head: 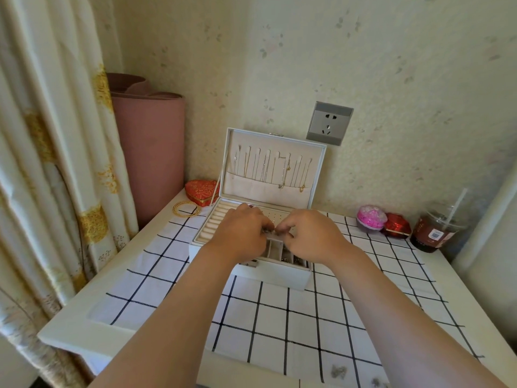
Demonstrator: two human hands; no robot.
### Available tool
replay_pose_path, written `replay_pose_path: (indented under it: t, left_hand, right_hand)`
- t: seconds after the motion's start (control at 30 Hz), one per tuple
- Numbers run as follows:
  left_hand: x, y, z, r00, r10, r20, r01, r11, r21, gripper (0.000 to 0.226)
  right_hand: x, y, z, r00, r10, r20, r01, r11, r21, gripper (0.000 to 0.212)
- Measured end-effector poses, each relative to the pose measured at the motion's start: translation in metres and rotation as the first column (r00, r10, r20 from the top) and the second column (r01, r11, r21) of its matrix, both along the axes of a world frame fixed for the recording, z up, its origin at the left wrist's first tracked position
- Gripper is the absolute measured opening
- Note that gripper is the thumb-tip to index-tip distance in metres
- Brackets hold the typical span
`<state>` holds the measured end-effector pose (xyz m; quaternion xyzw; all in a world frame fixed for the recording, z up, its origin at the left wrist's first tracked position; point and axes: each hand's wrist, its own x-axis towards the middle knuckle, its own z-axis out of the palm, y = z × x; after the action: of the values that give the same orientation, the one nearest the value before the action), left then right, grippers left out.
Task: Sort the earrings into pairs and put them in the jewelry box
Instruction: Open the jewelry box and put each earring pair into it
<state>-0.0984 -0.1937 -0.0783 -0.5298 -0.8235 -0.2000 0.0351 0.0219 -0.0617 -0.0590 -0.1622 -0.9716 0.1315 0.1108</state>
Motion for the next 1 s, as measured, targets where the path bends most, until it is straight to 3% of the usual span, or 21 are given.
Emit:
replay_pose_path:
  t: [0.2,0.3,0.43,0.7,0.87,1.0]
  left_hand:
    - [0.017,-0.006,0.006,0.998,-0.023,0.055,0.016,0.991,0.134,0.030]
    - [0.037,-0.012,0.013,0.990,-0.099,0.103,0.078,0.978,0.194,0.020]
    - [0.073,-0.023,0.025,0.959,-0.176,0.224,0.149,0.980,0.133,0.003]
    - [0.126,-0.043,-0.001,0.911,-0.278,0.305,0.342,0.922,-0.181,0.020]
    - [0.146,-0.045,-0.012,0.898,-0.248,0.362,0.344,0.911,-0.228,0.034]
    - [0.155,-0.044,-0.019,0.889,-0.228,0.398,0.327,0.923,-0.203,0.032]
  right_hand:
    - [0.030,0.005,0.003,0.993,-0.040,-0.112,0.023,0.988,-0.151,0.032]
    - [0.051,0.000,0.010,0.995,-0.041,-0.095,0.019,0.974,-0.225,0.025]
    - [0.083,-0.010,0.021,0.998,0.025,0.060,-0.007,0.960,-0.278,0.013]
    - [0.130,-0.024,0.019,0.888,0.137,0.439,0.006,0.951,-0.309,0.014]
    - [0.142,-0.031,0.012,0.806,0.156,0.571,0.040,0.948,-0.315,0.019]
    - [0.143,-0.032,0.007,0.787,0.160,0.597,0.025,0.957,-0.290,0.019]
